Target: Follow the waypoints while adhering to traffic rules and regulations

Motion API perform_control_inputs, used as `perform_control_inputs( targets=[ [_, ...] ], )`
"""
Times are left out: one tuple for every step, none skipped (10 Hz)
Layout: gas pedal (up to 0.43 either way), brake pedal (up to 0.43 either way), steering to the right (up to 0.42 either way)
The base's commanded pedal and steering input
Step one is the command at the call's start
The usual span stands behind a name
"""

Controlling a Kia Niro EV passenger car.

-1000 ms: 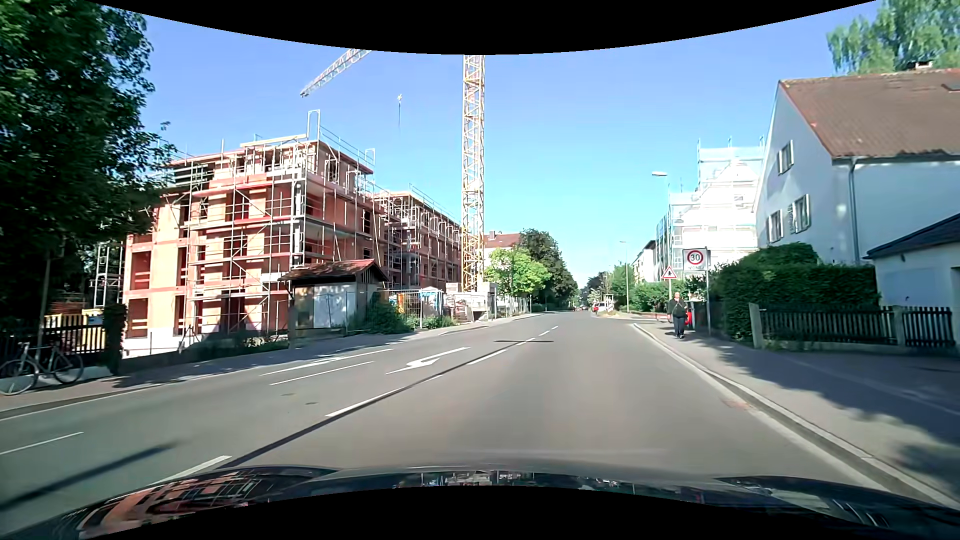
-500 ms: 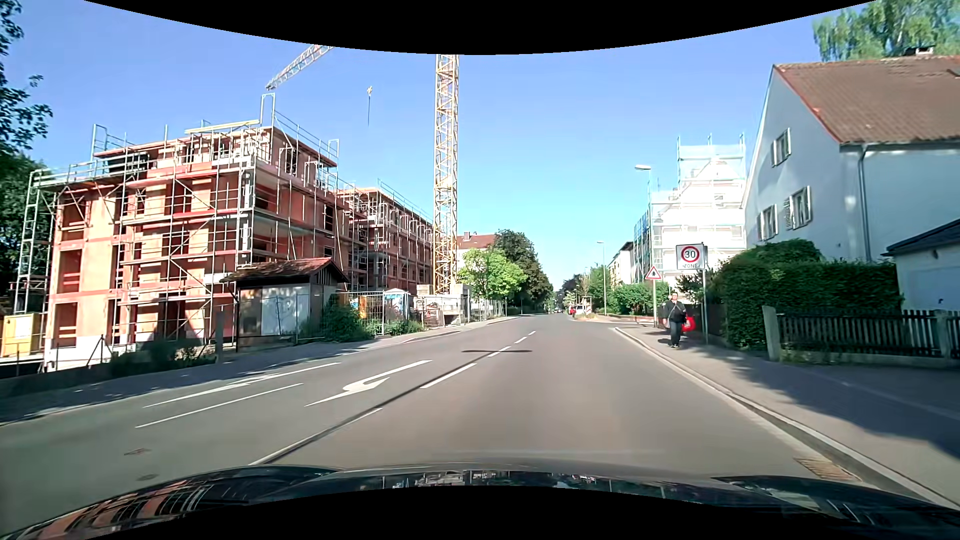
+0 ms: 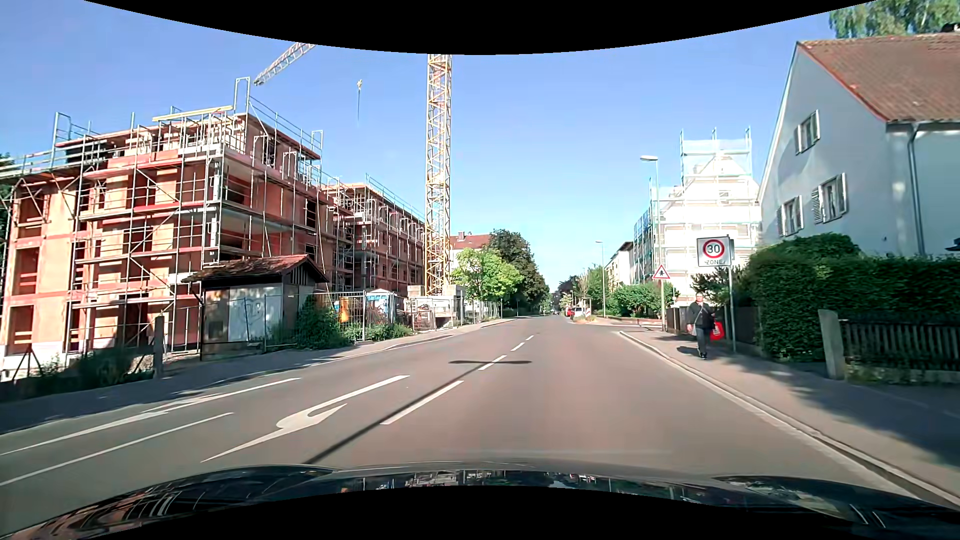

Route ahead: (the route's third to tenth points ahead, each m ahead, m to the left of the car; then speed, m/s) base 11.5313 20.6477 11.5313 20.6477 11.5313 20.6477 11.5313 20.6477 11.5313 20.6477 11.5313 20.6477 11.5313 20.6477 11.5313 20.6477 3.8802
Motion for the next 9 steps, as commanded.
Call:
perform_control_inputs(
  targets=[
    [0.000, 0.091, -0.063],
    [0.000, 0.085, -0.097],
    [0.000, 0.091, -0.133],
    [0.000, 0.055, -0.192],
    [0.000, 0.006, -0.253],
    [0.000, 0.006, -0.298],
    [0.000, 0.006, -0.329],
    [0.000, 0.006, -0.368],
    [0.000, 0.006, -0.395]
  ],
)
